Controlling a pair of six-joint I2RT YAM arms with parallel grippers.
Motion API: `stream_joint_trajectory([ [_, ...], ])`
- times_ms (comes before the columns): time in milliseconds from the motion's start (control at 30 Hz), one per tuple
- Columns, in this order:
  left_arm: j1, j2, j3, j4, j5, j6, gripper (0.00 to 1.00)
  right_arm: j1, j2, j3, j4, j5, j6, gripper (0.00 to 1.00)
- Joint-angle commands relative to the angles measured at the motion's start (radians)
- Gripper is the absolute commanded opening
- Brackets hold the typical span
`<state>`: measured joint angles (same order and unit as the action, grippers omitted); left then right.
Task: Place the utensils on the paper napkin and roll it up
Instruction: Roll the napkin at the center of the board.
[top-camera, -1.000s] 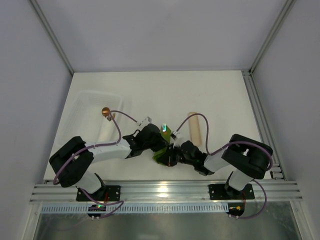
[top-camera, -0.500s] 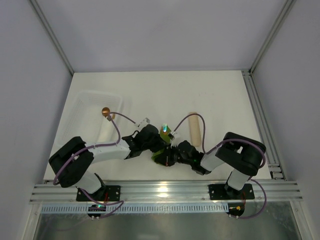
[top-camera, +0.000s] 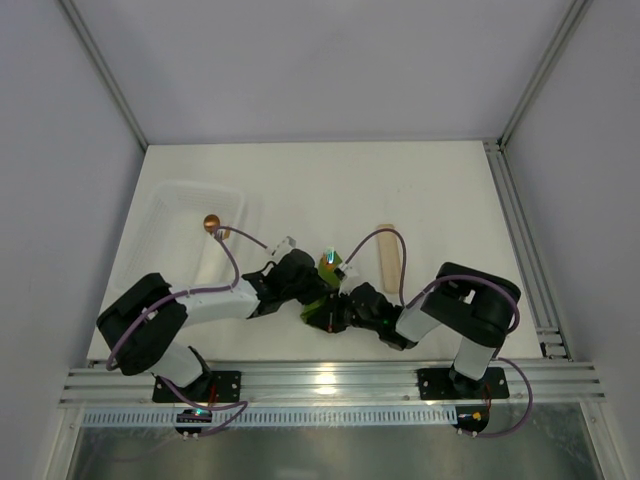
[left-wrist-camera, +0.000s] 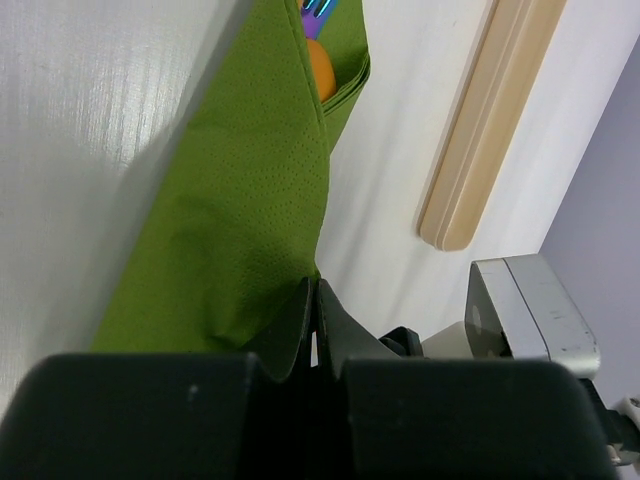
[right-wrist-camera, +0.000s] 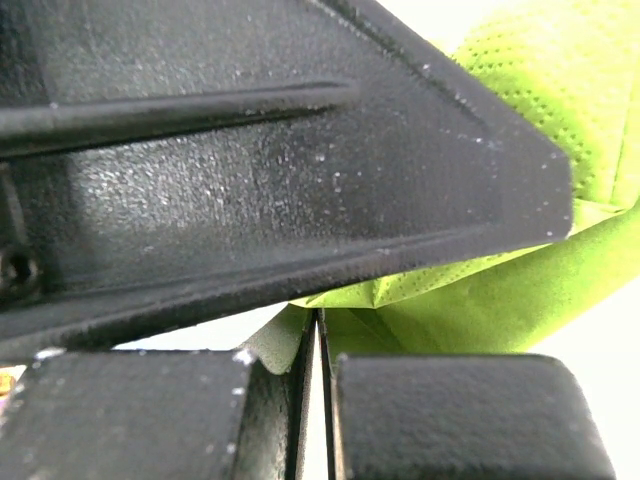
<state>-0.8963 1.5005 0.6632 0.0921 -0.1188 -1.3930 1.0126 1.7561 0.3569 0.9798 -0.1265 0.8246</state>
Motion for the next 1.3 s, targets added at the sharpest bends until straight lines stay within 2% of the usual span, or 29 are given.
stream_joint_trajectory([
  [0,-0.013,-0.034,0.009,0.064,0.041,-0.029,0.0,0.024,0.031,0.028,-0.018,0.076,-0.028,0.04],
  [267,-0.036,-0.045,-0.011,0.115,0.004,-0.08,0.0,0.061,0.031,0.034,-0.069,0.161,-0.047,0.04],
  [467,-0.039,-0.037,-0.008,0.109,-0.004,-0.081,0.0,0.066,-0.013,0.037,-0.042,0.142,-0.088,0.04],
  [733,-0.039,-0.08,-0.013,0.051,-0.013,-0.044,0.0,0.064,-0.219,0.042,-0.263,0.174,-0.209,0.04],
  [1033,-0.039,-0.086,-0.013,0.012,0.001,-0.009,0.0,0.04,-0.538,0.024,-0.536,0.27,-0.26,0.15],
  [1200,-0.039,-0.083,-0.005,0.005,0.002,0.005,0.0,-0.132,-0.662,-0.003,-0.722,0.259,-0.162,0.17],
  [1267,-0.039,-0.079,-0.002,0.005,0.007,0.011,0.0,-0.164,-0.696,-0.001,-0.791,0.264,-0.148,0.21],
])
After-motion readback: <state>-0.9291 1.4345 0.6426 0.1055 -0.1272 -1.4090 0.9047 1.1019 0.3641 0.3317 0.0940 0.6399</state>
